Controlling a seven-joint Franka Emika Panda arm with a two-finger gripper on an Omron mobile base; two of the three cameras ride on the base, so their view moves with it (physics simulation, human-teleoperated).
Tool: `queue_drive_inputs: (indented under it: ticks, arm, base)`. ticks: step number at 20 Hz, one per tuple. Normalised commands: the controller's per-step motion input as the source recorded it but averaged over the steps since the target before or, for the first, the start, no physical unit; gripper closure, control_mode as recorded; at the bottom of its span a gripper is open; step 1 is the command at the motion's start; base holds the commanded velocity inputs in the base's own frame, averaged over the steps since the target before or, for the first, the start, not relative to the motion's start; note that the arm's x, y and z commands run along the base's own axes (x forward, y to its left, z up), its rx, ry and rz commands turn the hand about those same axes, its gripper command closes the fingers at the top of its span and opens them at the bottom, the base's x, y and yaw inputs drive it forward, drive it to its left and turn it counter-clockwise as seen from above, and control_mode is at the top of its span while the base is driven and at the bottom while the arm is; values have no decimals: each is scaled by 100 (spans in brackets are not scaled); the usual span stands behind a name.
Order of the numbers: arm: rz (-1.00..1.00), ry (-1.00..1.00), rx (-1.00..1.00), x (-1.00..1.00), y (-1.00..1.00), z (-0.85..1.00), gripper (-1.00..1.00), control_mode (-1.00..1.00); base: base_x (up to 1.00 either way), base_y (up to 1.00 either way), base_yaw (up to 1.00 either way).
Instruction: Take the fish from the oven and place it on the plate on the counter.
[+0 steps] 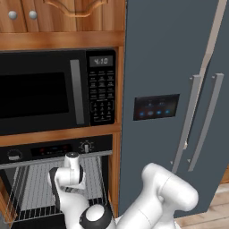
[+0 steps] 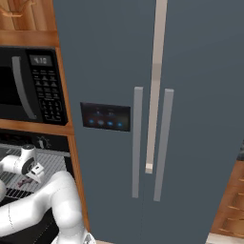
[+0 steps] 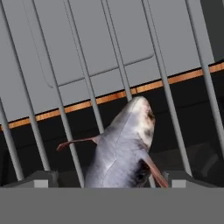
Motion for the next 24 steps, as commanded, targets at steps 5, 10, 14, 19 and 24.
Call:
queue_drive_inputs:
  ticks: [5,10,14,19,24]
  arm:
    - [0,0,0,-21,0,-33,100,-100]
    - [0,10,0,-11,0,-30,100,-100]
    - [0,5,0,-11,0,5,100,-100]
    - [0,-1,0,-32,0,41,100,-100]
    - [0,-3,0,-66,-3,40,100,-100]
  base:
    - [0,0,0]
    - [0,0,0]
    - [0,0,0]
    - [0,0,0]
    - [0,0,0]
